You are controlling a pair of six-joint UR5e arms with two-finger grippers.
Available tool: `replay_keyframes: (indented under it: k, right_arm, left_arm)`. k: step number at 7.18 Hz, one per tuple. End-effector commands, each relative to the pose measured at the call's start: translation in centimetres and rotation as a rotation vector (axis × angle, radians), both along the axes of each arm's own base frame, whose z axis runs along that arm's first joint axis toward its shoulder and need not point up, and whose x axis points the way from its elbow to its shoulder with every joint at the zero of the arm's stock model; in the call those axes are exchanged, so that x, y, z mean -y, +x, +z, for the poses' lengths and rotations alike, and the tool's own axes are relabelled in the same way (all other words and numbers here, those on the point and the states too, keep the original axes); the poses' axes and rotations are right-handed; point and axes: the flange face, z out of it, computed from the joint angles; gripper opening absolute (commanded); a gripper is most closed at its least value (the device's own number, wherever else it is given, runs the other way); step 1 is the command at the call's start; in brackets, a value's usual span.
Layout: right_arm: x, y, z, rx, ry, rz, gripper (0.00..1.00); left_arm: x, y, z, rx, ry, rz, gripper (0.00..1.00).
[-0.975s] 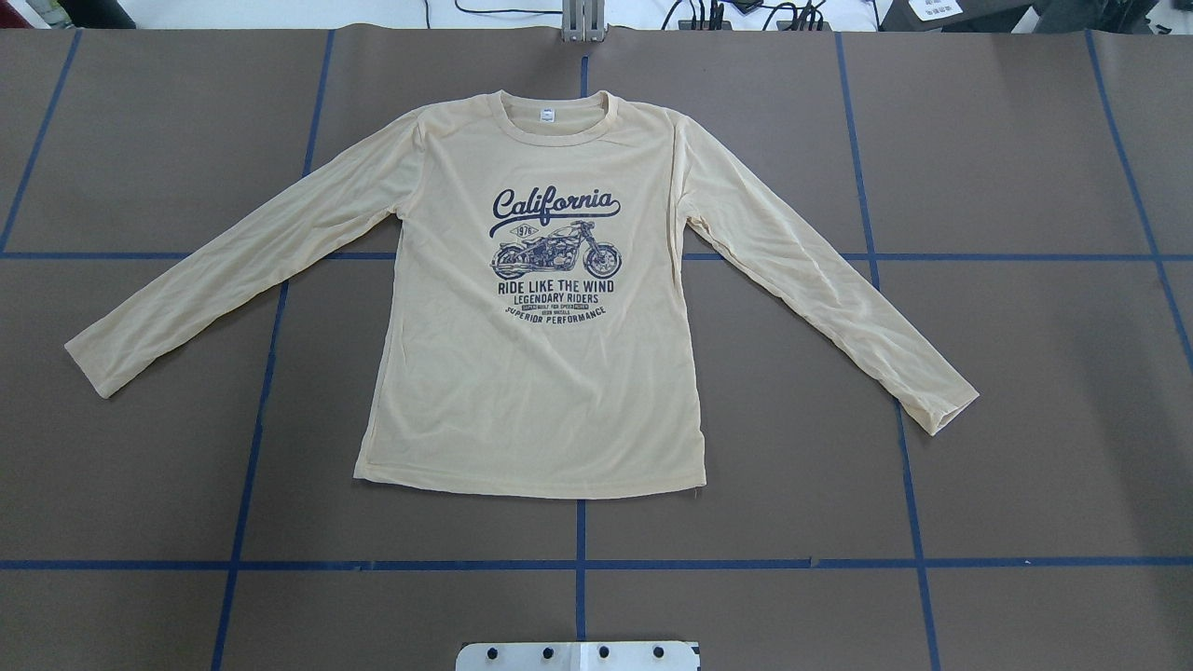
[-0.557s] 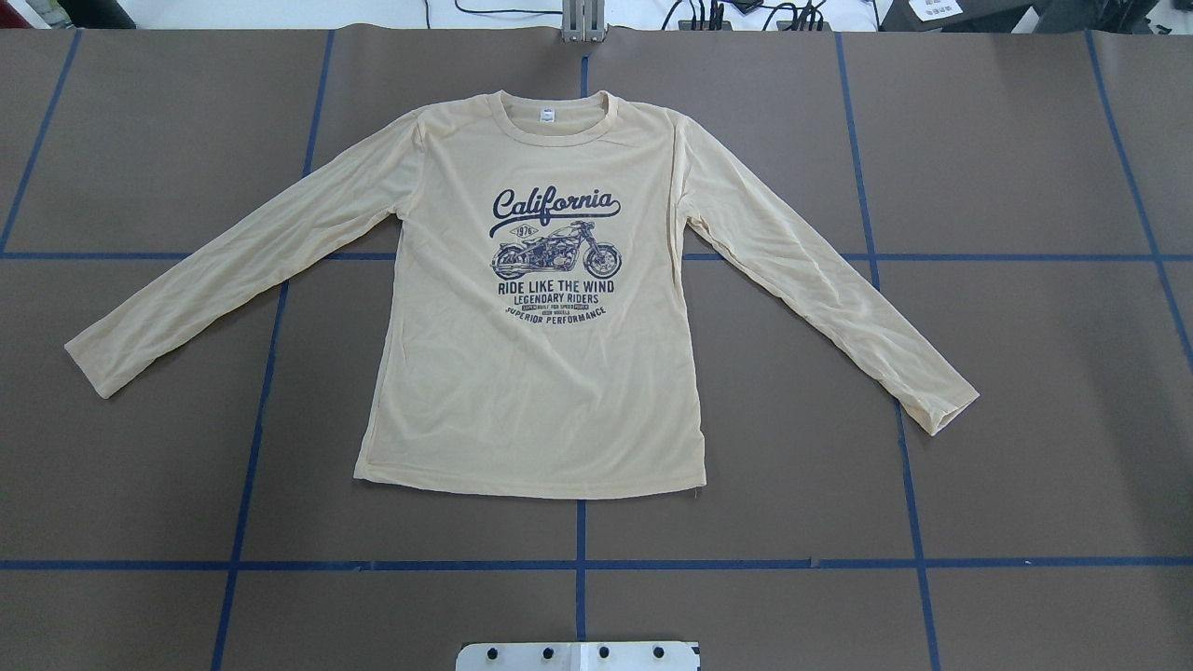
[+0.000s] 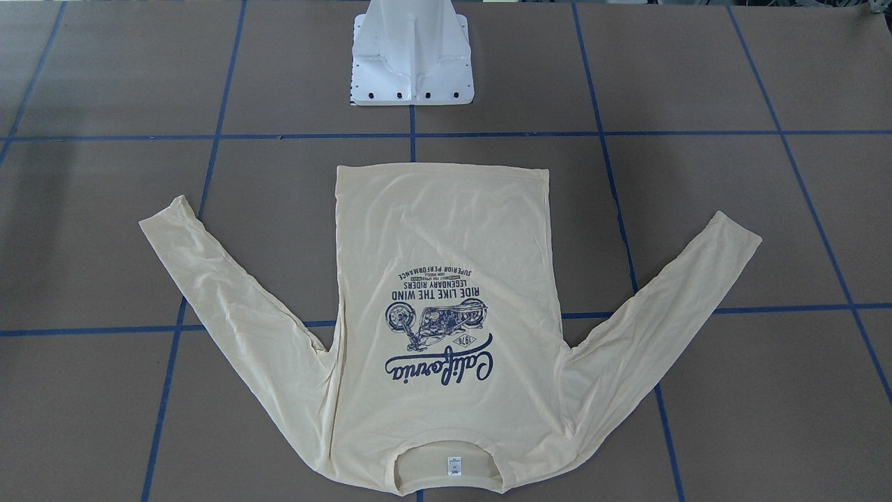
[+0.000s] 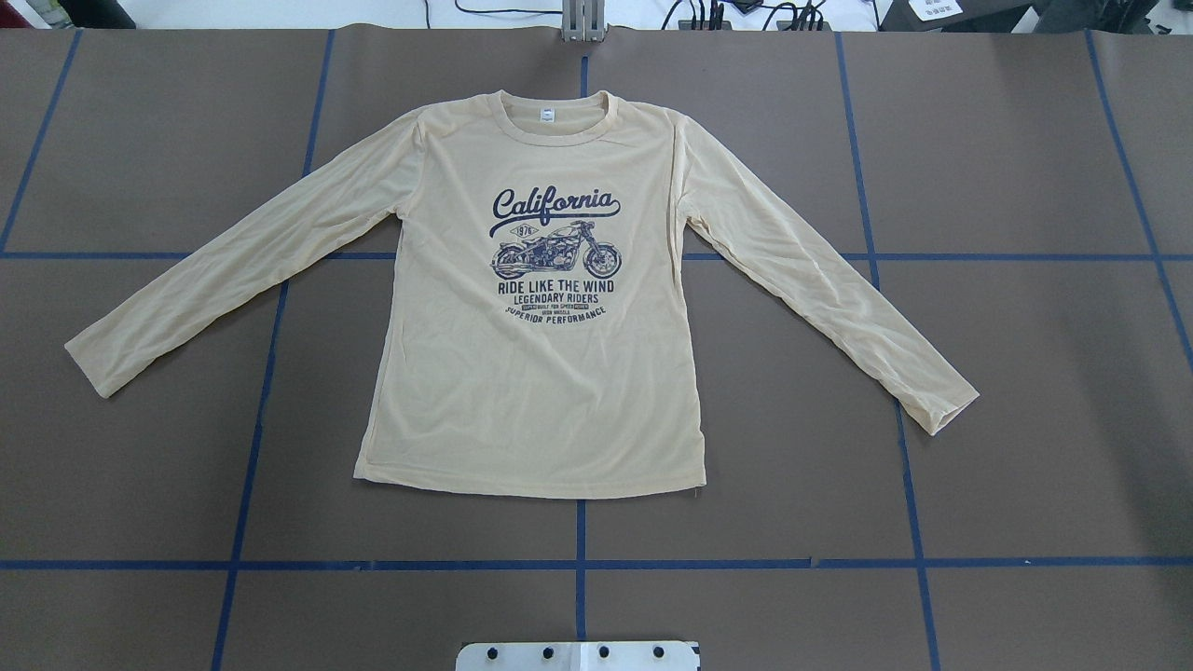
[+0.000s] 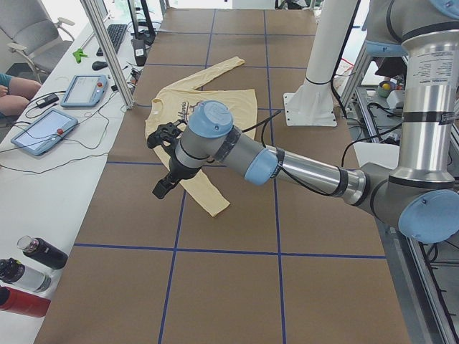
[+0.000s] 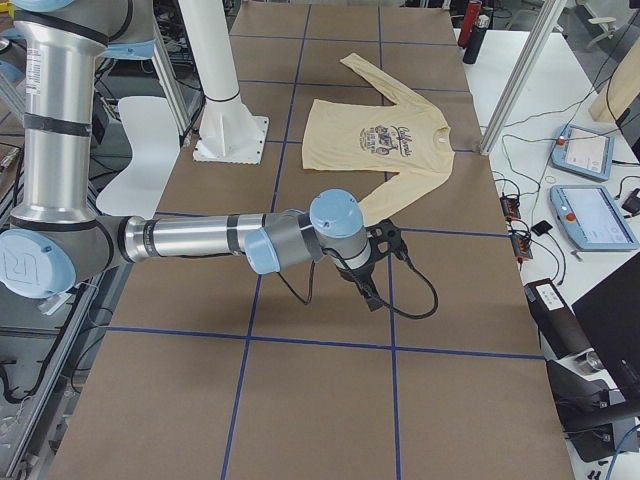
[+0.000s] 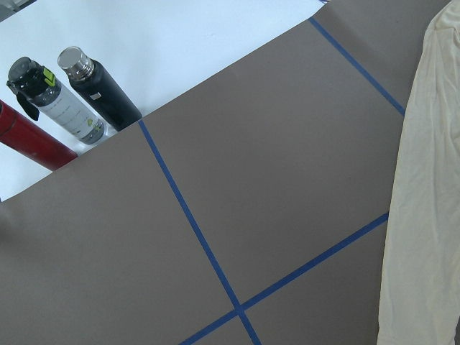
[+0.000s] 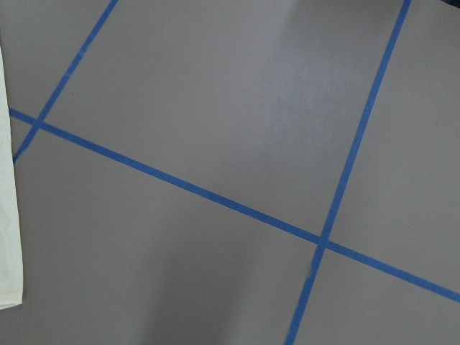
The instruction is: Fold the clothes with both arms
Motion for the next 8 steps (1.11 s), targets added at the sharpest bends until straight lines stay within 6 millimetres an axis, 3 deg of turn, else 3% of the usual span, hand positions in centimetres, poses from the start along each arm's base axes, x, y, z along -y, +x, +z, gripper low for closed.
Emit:
replay_keyframes:
  k: [1,3,5,6,7,8]
  right_arm:
    - [-0.9,-7.3,-2.0,0.123,-0.102,0.112,1.0]
    - [-3.8,-15.8,-1.9,0.161,-0.142,0.194,1.0]
    - [-6.7,-25.0,-4.9,0.162,-0.178,0.256,0.99]
    - [-8.7,-29.0,-5.4,0.151,-0.179,0.28,0.99]
    - [-10.8,-32.8,-5.3,0.132,-0.167,0.316,0.99]
    - [-12.1,-35.1,-5.4,0.104,-0.152,0.326,0.98]
  left_arm:
    - [-0.2,0.0,0.0,0.003,0.02,-0.002,1.0]
    - [-0.2,0.1,0.0,0.004,0.021,-0.002,1.0]
    - [-0.3,0.0,-0.2,0.002,0.023,-0.004,1.0]
    - [-0.2,0.1,-0.1,0.003,0.021,-0.001,1.0]
    - [-0.2,0.1,-0.1,0.003,0.021,-0.001,1.0]
    - [-0.2,0.1,-0.1,0.003,0.021,-0.001,1.0]
